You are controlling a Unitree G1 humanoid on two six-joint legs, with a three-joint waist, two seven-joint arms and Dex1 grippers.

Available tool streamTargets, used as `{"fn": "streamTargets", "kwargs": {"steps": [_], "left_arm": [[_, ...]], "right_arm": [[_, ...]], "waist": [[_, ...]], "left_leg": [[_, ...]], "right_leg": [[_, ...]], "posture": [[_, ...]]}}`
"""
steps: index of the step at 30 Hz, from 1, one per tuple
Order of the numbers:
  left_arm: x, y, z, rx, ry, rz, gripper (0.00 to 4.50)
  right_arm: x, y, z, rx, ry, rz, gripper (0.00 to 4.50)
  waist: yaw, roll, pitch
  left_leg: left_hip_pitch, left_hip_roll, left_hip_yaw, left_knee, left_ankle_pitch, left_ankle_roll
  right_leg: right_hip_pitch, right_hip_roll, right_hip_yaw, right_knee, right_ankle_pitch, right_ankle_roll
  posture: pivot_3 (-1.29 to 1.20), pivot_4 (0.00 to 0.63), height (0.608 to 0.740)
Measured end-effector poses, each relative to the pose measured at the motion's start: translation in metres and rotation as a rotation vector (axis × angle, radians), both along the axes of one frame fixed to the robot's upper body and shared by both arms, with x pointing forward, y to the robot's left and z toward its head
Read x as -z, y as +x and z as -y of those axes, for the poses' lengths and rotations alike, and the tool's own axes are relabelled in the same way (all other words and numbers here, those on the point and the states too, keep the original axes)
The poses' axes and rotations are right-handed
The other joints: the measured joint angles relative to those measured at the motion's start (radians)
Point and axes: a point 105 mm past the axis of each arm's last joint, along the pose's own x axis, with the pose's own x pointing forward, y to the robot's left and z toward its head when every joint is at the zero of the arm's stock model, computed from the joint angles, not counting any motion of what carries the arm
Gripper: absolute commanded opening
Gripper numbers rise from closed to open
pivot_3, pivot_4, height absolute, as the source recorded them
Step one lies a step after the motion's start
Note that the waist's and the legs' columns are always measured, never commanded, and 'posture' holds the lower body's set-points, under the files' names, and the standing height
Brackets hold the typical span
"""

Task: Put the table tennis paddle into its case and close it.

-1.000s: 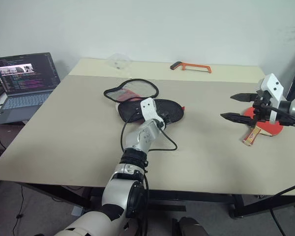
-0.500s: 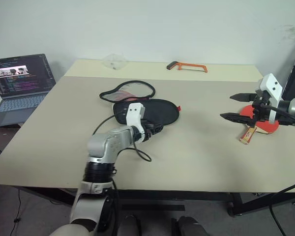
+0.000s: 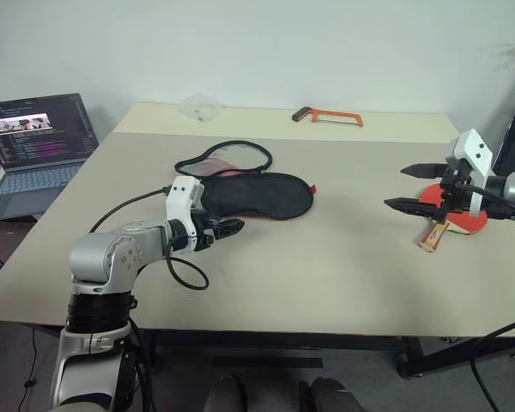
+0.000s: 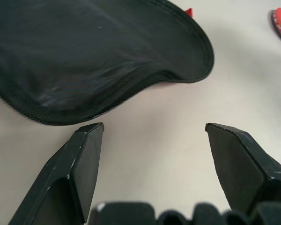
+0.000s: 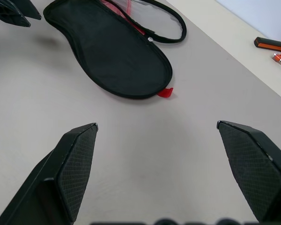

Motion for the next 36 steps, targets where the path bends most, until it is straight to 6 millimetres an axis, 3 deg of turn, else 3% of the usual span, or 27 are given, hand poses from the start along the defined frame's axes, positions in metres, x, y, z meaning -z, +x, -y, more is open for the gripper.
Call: {"fn": "streamTargets", "kwargs": {"steps": [9,15,23,30,33,36], "left_arm": [[0.003,0.008,-0.034,-0.113,-0.107,-0.049,3.77],[-0.008,0.018,-0.053,-0.179,-0.189,-0.052,3.77],[-0.003,0.035,-0.042,-0.185,-0.315,-0.101,3.77],[0.028,0.041,-0.023,-0.178,-0.301,-0.182,3.77],[0.029,0.041,-0.019,-0.161,-0.31,-0.18,3.16],[0.024,0.04,-0.018,-0.144,-0.315,-0.158,2.07]], "right_arm": [[0.0,0.0,0.0,-0.001,0.0,-0.001,4.5],[0.0,0.0,0.0,0.0,-0.002,-0.001,4.5],[0.0,0.0,0.001,0.001,-0.003,-0.001,4.5],[0.0,-0.001,0.0,0.001,-0.006,-0.001,4.5],[0.001,-0.002,0.001,0.004,-0.012,-0.004,4.5],[0.0,-0.003,0.002,0.01,-0.018,-0.003,4.5]], "waist": [[0.0,0.0,0.0],[0.0,0.0,0.0],[0.002,0.0,0.0],[0.003,0.0,0.0],[0.003,0.0,0.0],[0.003,0.0,0.0]], "left_leg": [[0.0,0.001,0.0,0.0,0.0,0.0],[0.0,0.001,0.0,0.0,0.0,0.0],[0.0,0.001,0.001,0.0,0.0,0.0],[0.0,0.001,0.001,-0.001,0.0,0.0],[0.0,0.001,0.001,-0.001,0.0,0.0],[0.0,0.001,0.001,-0.001,0.0,0.0]], "right_leg": [[0.0,0.0,-0.001,0.0,-0.001,-0.001],[0.0,0.0,-0.001,0.0,-0.001,-0.001],[0.0,0.0,-0.001,0.0,0.0,-0.001],[0.0,0.001,-0.001,0.0,0.0,-0.001],[-0.001,0.001,-0.001,0.0,0.0,-0.001],[-0.001,0.001,-0.001,0.0,0.0,-0.001]], "posture": [[0.0,0.15,0.74],[0.0,0.15,0.74],[0.0,0.15,0.74],[0.0,0.15,0.74],[0.0,0.15,0.74],[0.0,0.15,0.74]]}}
